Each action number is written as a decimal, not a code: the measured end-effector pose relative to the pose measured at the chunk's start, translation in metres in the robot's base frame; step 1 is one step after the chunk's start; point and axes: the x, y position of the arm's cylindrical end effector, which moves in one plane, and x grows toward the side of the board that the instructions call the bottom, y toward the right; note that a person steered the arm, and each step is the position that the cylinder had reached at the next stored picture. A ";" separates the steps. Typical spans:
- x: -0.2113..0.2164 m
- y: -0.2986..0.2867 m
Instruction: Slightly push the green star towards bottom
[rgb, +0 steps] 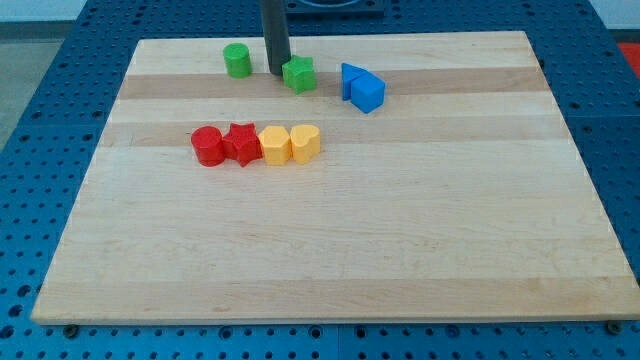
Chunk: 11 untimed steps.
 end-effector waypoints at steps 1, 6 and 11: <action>0.008 0.004; 0.031 0.016; -0.059 0.026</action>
